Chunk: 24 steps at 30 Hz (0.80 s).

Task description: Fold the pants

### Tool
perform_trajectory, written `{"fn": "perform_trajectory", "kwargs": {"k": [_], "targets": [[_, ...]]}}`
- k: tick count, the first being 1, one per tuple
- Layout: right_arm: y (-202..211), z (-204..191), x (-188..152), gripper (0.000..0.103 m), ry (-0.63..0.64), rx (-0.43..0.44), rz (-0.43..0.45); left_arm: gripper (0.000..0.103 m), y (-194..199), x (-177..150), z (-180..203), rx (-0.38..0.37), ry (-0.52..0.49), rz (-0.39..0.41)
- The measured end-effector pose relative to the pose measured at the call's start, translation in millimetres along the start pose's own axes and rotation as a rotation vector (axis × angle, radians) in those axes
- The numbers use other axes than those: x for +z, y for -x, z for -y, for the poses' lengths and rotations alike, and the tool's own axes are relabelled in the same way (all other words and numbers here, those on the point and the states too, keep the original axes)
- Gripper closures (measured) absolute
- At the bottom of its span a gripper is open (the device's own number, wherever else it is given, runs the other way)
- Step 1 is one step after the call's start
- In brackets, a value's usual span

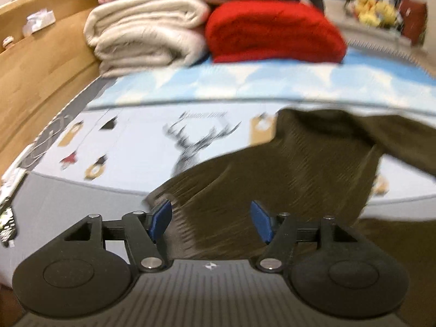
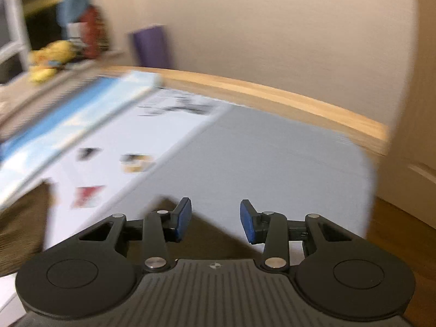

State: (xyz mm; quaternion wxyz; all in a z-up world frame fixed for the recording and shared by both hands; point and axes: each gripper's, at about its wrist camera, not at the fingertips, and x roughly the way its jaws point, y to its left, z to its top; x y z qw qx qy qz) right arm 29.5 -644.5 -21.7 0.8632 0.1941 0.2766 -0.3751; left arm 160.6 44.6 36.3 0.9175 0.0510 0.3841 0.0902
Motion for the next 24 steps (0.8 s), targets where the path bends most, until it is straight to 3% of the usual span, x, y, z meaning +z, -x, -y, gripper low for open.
{"fn": "perform_trajectory", "kwargs": {"k": [6,12,15,19,24], "targets": [[20,-84,-6,0.061,0.228,0.187,0.069,0.033,5,17,47,-0.061,0.010,0.062],[32,-149,-16,0.058,0.318,0.366,0.031,0.033,-6,21,86,-0.158,0.000,0.017],[36,-174,-22,0.055,0.322,0.403,0.023,0.035,-15,20,110,-0.186,-0.055,-0.002],[37,-204,-28,0.054,0.320,0.419,0.000,0.039,-20,19,133,-0.251,-0.091,0.040],[27,-234,-39,0.055,0.323,0.447,0.004,0.039,-37,21,165,-0.264,-0.145,0.052]]}}
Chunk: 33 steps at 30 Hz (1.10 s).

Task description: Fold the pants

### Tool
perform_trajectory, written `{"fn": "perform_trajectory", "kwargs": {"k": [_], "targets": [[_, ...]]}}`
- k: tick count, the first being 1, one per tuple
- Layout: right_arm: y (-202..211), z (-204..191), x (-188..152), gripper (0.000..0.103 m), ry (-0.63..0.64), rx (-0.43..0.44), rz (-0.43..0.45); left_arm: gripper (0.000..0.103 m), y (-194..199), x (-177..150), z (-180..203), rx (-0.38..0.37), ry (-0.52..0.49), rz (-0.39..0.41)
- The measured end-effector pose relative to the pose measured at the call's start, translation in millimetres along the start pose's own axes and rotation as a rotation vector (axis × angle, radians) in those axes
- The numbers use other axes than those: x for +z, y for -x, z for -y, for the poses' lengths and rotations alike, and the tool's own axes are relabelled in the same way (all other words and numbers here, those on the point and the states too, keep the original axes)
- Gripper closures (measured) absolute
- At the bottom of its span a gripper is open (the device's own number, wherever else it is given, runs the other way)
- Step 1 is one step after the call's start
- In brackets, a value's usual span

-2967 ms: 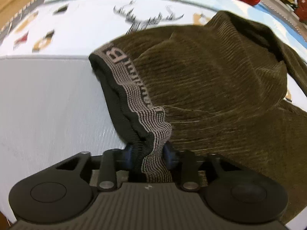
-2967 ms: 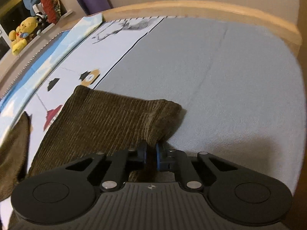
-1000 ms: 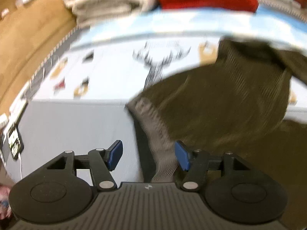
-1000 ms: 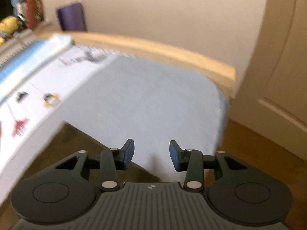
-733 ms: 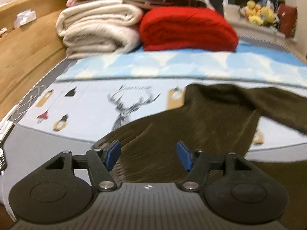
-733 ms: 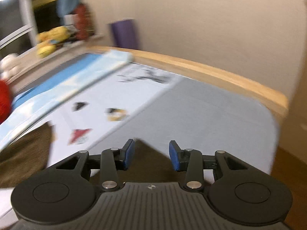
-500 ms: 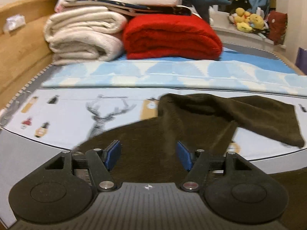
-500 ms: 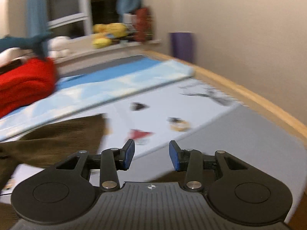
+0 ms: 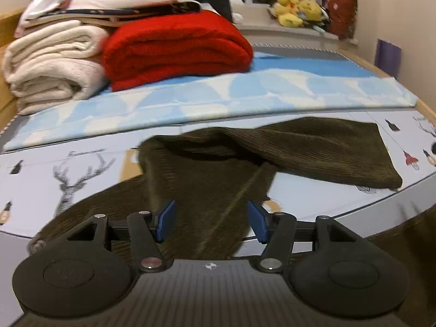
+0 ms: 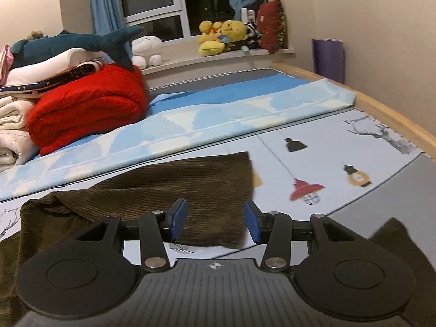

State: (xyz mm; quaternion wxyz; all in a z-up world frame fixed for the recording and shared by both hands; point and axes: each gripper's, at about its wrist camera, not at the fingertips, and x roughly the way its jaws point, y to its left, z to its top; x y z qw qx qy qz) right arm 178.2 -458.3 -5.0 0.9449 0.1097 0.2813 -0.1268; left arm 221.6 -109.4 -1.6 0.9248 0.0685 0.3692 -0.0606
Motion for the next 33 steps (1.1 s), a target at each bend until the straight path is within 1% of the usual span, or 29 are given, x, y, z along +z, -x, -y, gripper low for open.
{"fn": "perform_trajectory", "kwargs": {"k": [2,3,5,7,9,11,12,13,14,15,16,18,20,21,23,26,27,28,29,30,31,32,33], "targets": [[-9,-7,-2,0.058,0.008,-0.011,0.007,0.043,-17,0,8,0.036,-0.013,-0.024],[-13,-10,-3,0.062,0.017,-0.024,0.011,0.044,-25,1,11,0.040,-0.006,-0.028],[-24,-13,-4,0.062,0.027,-0.046,0.010,0.044,-43,4,13,0.052,0.017,-0.042],[-37,-10,-2,0.062,0.000,-0.057,0.004,0.044,-59,7,14,0.065,0.037,-0.049],[-52,-5,-1,0.062,-0.053,-0.053,-0.022,0.044,-73,9,13,0.054,0.064,-0.054],[-67,-1,-2,0.062,-0.089,-0.054,-0.053,0.044,-84,11,8,-0.020,0.110,-0.061],[-76,2,-3,0.061,-0.111,-0.055,-0.077,0.044,-89,12,7,-0.024,0.115,-0.069],[-85,6,-4,0.059,-0.145,-0.056,-0.110,0.040,-94,13,6,-0.019,0.109,-0.067],[-93,11,-5,0.057,-0.185,-0.053,-0.135,0.036,-98,14,5,-0.031,0.100,-0.059],[-100,15,-7,0.052,-0.225,-0.049,-0.153,0.025,-103,16,4,-0.045,0.091,-0.057],[-108,18,-9,0.048,-0.265,-0.051,-0.176,0.020,-108,17,3,-0.047,0.077,-0.059],[-126,22,-14,0.047,-0.315,-0.036,-0.228,0.020,-115,19,4,-0.036,0.048,-0.054],[-142,21,-21,0.046,-0.335,-0.029,-0.280,0.020,-124,19,5,-0.049,0.034,-0.068],[-149,21,-24,0.046,-0.340,-0.053,-0.305,0.020,-129,19,5,-0.068,0.036,-0.080],[-154,23,-27,0.046,-0.379,-0.088,-0.305,0.020,-139,20,10,-0.103,0.032,-0.099],[-154,26,-24,0.046,-0.437,-0.148,-0.309,0.020,-150,21,26,-0.118,-0.024,-0.104],[-151,29,-23,0.047,-0.464,-0.206,-0.317,0.020,-154,21,31,-0.120,-0.042,-0.107],[-147,33,-23,0.047,-0.497,-0.288,-0.337,0.020,-158,21,36,-0.119,-0.060,-0.118],[-142,38,-25,0.046,-0.543,-0.349,-0.359,0.020,-161,20,40,-0.115,-0.073,-0.130],[-139,43,-28,0.045,-0.598,-0.368,-0.373,0.020,-164,19,44,-0.112,-0.084,-0.143],[-139,47,-31,0.045,-0.637,-0.355,-0.379,0.021,-168,18,47,-0.113,-0.091,-0.154],[-141,49,-33,0.045,-0.650,-0.333,-0.381,0.021,-171,17,49,-0.115,-0.098,-0.163],[-144,48,-32,0.043,-0.632,-0.315,-0.373,0.024,-174,15,49,-0.115,-0.108,-0.170]]}}
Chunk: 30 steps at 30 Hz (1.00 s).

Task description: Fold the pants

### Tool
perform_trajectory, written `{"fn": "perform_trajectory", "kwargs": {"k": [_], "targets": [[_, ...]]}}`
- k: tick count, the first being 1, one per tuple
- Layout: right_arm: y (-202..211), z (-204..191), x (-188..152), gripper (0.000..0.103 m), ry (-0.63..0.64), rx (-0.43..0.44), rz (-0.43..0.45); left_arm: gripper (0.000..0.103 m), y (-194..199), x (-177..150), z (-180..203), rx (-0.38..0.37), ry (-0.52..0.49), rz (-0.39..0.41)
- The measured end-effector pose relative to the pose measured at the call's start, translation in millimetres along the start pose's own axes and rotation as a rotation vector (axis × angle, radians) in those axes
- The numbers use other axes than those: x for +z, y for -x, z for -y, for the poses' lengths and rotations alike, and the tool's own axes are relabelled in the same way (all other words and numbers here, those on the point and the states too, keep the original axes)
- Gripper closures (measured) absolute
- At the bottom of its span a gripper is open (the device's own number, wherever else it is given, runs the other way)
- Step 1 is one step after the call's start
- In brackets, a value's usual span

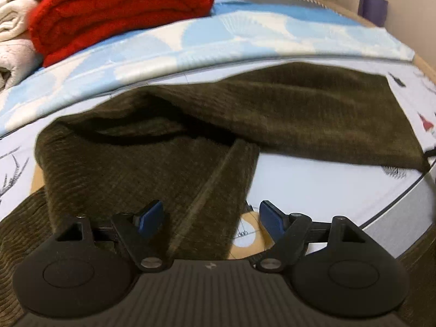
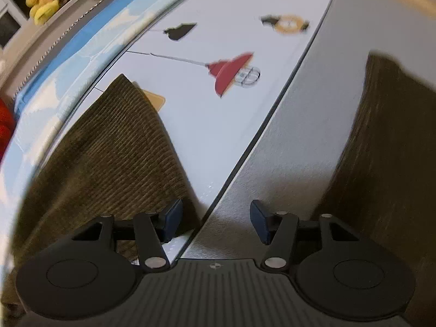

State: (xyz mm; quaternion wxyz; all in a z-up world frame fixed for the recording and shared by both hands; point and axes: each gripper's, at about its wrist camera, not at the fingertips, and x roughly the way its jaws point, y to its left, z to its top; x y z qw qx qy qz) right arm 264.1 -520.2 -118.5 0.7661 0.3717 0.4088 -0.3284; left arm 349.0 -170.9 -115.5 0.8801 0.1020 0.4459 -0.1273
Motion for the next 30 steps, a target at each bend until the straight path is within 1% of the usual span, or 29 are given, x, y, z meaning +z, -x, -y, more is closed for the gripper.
{"fn": "perform_trajectory", "kwargs": {"k": [2,3,4,5,7,8,9,10,12,13,15,17,19,21,22,23,24,25,26,27,28,29,30], "targets": [[-1,-6,2,0.043,0.042,0.053,0.014,0.033,-8,-3,1,0.018,-0.016,-0.021],[-2,-8,2,0.048,0.058,0.083,0.013,0.041,-12,-5,-1,0.030,-0.014,-0.038],[-3,-10,0,0.065,0.081,0.098,0.014,0.046,-14,-6,-5,0.027,-0.001,-0.039],[-5,-15,-2,0.077,0.119,0.090,0.015,0.052,-14,-7,-8,0.017,0.015,-0.031],[-6,-21,-6,0.088,0.175,0.064,0.040,0.084,-14,-5,-11,0.021,0.011,-0.023],[-4,-23,-6,0.093,0.181,0.060,0.051,0.088,-13,-4,-12,0.026,0.006,-0.024],[-1,-23,-3,0.097,0.164,0.080,0.055,0.091,-11,-4,-12,0.025,0.006,-0.023],[4,-19,3,0.097,0.132,0.121,0.058,0.092,-9,-4,-13,0.018,0.006,-0.020],[24,-20,20,0.098,0.067,0.227,0.095,0.093,-4,-4,-14,0.006,-0.013,-0.010],[39,-20,35,0.098,0.030,0.304,0.126,0.093,-1,-3,-15,-0.001,-0.028,-0.002],[73,-18,59,0.098,-0.050,0.451,0.202,0.093,6,-1,-19,-0.040,-0.057,0.014],[104,-15,81,0.098,-0.124,0.581,0.284,0.093,14,-1,-25,-0.115,-0.085,0.024],[133,-10,98,0.098,-0.190,0.708,0.373,0.093,26,-4,-29,-0.214,-0.150,0.037],[154,-2,110,0.098,-0.223,0.793,0.484,0.093,43,-12,-26,-0.353,-0.271,0.044],[158,0,115,0.098,-0.227,0.795,0.522,0.093,50,-17,-24,-0.403,-0.327,0.044],[157,1,120,0.097,-0.229,0.763,0.554,0.092,55,-23,-20,-0.447,-0.378,0.030],[152,2,125,0.093,-0.228,0.713,0.571,0.088,59,-28,-17,-0.481,-0.406,0.009],[143,5,128,0.093,-0.214,0.646,0.583,0.078,62,-32,-15,-0.514,-0.419,-0.008],[132,9,130,0.093,-0.200,0.583,0.579,0.069,65,-36,-14,-0.563,-0.425,-0.024],[121,15,131,0.087,-0.195,0.534,0.551,0.052,68,-38,-14,-0.606,-0.424,-0.033],[108,23,132,0.082,-0.201,0.484,0.499,0.035,74,-39,-15,-0.635,-0.419,-0.033],[99,31,132,0.082,-0.208,0.442,0.453,0.031,78,-37,-18,-0.641,-0.406,-0.019],[90,42,132,0.082,-0.214,0.386,0.410,0.030,81,-33,-23,-0.638,-0.381,0.005]]}}
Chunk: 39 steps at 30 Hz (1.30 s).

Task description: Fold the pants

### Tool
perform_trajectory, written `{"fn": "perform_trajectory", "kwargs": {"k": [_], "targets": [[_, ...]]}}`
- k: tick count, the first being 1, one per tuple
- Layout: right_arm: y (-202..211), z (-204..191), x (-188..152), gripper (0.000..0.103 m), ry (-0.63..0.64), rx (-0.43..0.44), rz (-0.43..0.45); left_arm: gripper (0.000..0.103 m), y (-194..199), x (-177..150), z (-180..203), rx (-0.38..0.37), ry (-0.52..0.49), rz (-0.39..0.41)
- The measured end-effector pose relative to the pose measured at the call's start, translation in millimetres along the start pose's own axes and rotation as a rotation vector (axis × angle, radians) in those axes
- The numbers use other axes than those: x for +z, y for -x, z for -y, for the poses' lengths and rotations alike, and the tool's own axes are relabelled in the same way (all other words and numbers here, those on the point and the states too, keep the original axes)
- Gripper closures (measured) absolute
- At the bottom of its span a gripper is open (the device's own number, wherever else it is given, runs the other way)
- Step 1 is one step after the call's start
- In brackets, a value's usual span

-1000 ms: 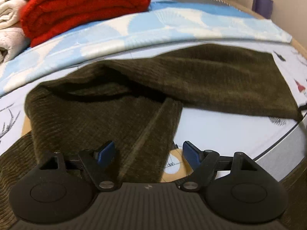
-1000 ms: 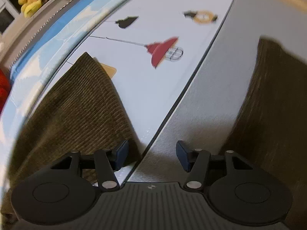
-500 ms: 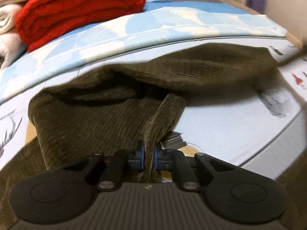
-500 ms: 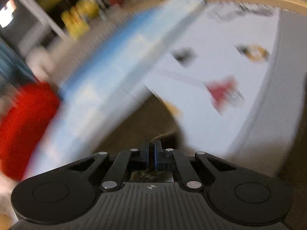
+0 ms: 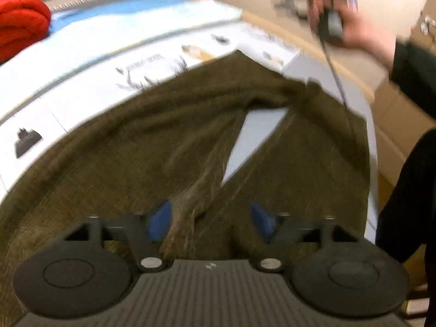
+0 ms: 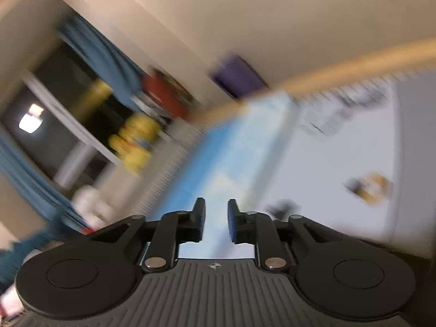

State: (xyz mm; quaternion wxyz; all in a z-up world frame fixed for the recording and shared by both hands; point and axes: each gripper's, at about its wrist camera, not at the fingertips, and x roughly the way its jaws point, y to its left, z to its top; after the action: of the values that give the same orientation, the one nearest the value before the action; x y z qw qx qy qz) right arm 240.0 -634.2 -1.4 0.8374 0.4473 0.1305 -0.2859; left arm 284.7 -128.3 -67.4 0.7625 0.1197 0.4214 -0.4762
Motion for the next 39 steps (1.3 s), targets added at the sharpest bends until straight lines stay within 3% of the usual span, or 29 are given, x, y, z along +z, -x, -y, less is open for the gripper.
{"fn": "perform_trajectory", "kwargs": {"k": [2,4,6,8,11,13,15,17,18,19,22,24,26,27,28,30,31,34,36,39], "targets": [[1,20,-1,0.080,0.027,-0.115,-0.029,0.030,16,4,-13,0.048,0.073,0.060],[9,37,-6,0.063,0.059,-0.220,-0.049,0.030,29,5,-27,0.124,0.154,0.112],[13,51,-12,0.062,0.094,-0.317,-0.118,0.030,36,7,-48,0.242,0.237,0.119],[12,67,-21,0.062,0.104,-0.405,-0.186,0.031,32,4,-69,0.384,0.325,0.053],[6,90,-38,0.062,0.084,-0.431,-0.324,0.031,25,-9,-98,0.540,0.441,-0.042],[0,97,-48,0.062,0.090,-0.454,-0.397,0.031,27,-19,-116,0.609,0.520,-0.080],[-3,97,-57,0.063,0.120,-0.471,-0.407,0.031,38,-31,-134,0.665,0.594,-0.093],[-8,93,-64,0.063,0.173,-0.471,-0.395,0.031,51,-38,-147,0.678,0.643,-0.108],[-11,92,-65,0.070,0.187,-0.475,-0.385,0.032,52,-42,-149,0.685,0.657,-0.125],[-12,90,-67,0.092,0.197,-0.476,-0.371,0.034,50,-47,-152,0.698,0.664,-0.150],[-14,84,-58,0.095,0.224,-0.421,-0.296,0.037,46,-66,-156,0.735,0.654,-0.206],[-13,76,-31,0.095,0.208,-0.307,-0.166,0.037,41,-73,-158,0.754,0.634,-0.200],[-17,72,-13,0.095,0.256,-0.276,-0.079,0.037,41,-76,-157,0.702,0.621,-0.159],[-23,76,-10,0.094,0.261,-0.284,-0.085,0.037,39,-76,-154,0.689,0.606,-0.152],[-33,83,-11,0.093,0.269,-0.332,-0.125,0.037,38,-73,-152,0.697,0.580,-0.153],[-41,99,-19,0.083,0.261,-0.535,-0.186,0.037,38,-70,-149,0.713,0.544,-0.153],[-38,106,-23,0.069,0.235,-0.611,-0.189,0.037,37,-70,-151,0.708,0.548,-0.153],[-26,83,-27,0.065,0.268,-0.672,-0.088,0.037,46,-67,-157,0.686,0.616,-0.128],[-20,50,-32,0.064,0.361,-0.564,-0.008,0.036,58,-62,-159,0.720,0.646,-0.098],[-28,5,-50,0.058,0.433,-0.274,-0.090,0.036,77,-57,-163,0.765,0.695,-0.061]]}}
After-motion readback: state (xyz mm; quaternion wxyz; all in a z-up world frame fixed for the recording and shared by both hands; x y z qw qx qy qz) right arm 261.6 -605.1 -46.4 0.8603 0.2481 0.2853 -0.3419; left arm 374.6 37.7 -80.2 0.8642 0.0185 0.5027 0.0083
